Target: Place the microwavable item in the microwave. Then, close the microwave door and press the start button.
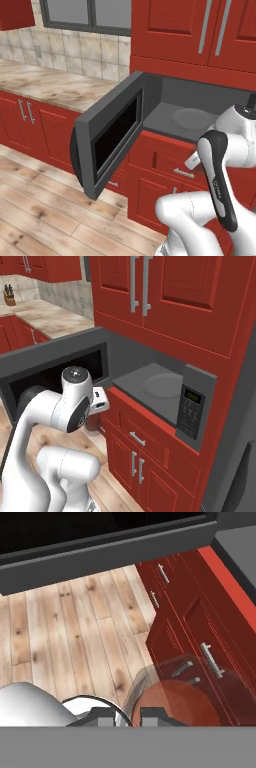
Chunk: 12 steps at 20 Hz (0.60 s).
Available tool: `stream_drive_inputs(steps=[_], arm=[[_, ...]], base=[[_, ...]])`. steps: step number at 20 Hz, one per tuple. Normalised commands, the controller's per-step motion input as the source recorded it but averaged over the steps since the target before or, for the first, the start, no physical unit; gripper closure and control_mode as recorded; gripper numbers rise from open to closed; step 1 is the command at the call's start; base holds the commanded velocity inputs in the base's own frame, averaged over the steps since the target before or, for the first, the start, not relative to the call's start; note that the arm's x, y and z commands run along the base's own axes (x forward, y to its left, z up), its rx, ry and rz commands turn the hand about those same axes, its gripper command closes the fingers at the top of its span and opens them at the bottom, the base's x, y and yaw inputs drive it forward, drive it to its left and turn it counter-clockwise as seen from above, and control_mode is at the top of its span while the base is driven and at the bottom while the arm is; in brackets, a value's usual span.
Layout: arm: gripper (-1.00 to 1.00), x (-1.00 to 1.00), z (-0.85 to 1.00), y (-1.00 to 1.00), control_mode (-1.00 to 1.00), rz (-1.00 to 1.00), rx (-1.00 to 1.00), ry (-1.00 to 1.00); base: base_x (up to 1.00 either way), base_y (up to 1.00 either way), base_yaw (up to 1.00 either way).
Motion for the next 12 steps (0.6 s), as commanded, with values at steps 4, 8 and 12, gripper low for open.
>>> stream_drive_inputs(steps=[4, 8, 12], arm=[[1.00, 0.50, 0.03, -0.42, -1.00, 0.02, 0.00, -0.07], [1.00, 0.42, 0.02, -0.65, -1.00, 0.00, 0.00, -0.13], [1.00, 0.48, 0.00, -0.56, -1.00, 0.00, 0.00, -0.11]], base=[[0.00, 0.00, 0.00], [0.00, 0.00, 0.00], [0.00, 0.00, 0.00]])
